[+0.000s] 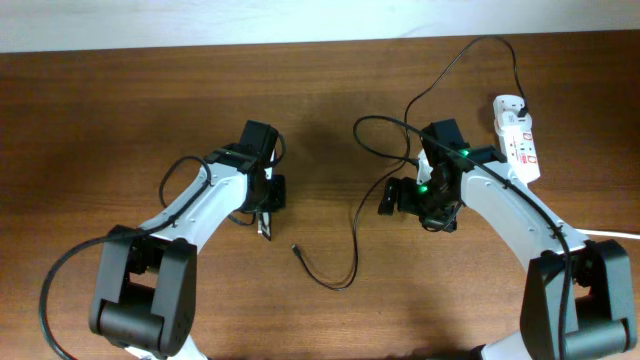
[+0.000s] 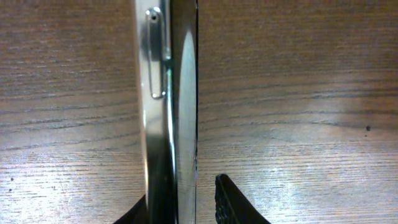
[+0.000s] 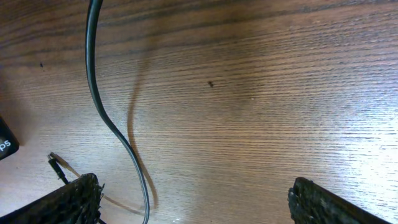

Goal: Plug charger to phone and switch on socket

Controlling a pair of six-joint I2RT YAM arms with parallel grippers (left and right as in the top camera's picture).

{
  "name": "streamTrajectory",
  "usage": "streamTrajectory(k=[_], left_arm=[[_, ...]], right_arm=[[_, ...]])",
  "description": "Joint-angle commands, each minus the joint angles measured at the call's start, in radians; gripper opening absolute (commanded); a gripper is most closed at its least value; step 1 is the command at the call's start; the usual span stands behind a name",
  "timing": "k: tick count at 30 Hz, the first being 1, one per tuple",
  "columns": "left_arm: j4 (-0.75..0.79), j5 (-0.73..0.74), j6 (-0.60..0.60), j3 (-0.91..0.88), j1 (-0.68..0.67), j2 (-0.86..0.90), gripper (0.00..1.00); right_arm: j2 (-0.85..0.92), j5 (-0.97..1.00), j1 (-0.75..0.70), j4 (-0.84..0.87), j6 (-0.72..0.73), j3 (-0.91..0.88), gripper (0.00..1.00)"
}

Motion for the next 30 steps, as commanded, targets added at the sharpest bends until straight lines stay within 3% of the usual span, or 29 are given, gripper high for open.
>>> streamTrajectory(k=[1,5,7,8,15,16,19,21,24,27,30], left_arm=[[0.018,-0.041,0.001,0.016,-0.002,0.005,0.26],[0.027,-0.055,0.001,0.016,-0.002,0.005,0.27],[0.028,-0.055,0.001,0.016,-0.002,0.005,0.11],[0.028,-0.055,0.001,0.016,-0.003,0.005,0.09],[0.027,-0.169,0.001,0.016,-0.067,0.005,0.36],[0.028,-0.179,0.001,0.016,-0.075,0.005,0.36],[0.030,-0.179,0.001,0.016,-0.085,0.005,0.23],[0.030,-0.179,0.001,0.016,-0.085,0.005,0.22],[0.034,-0.179,0.001,0.016,-0.085,0.005,0.36],[0.058,-0.179,0.001,0.016,-0.085,0.005,0.38],[0.077,-0.179,0.001,0.016,-0.084,0.005,0.24]], right_arm=[[0.003,0.016,0.003,0.000,-0.011,-0.009,0.99],[0.003,0.016,0.002,0.000,-0.011,-0.009,0.99],[0.003,0.016,0.002,0.000,-0.011,-0.009,0.99],[0.003,0.016,0.002,0.000,-0.011,-0.009,0.99],[0.003,0.016,0.002,0.000,-0.011,-0.009,0.99],[0.003,0.016,0.002,0.000,-0.010,-0.009,0.99],[0.003,0.016,0.002,0.000,-0.011,-0.009,0.99],[0.003,0.016,0.003,0.000,-0.011,-0.009,0.99],[0.003,0.016,0.002,0.000,-0.011,-0.009,0.99],[0.003,0.016,0.003,0.000,-0.011,-0.009,0.99],[0.003,0.016,0.002,0.000,-0.011,-0.009,0.99]])
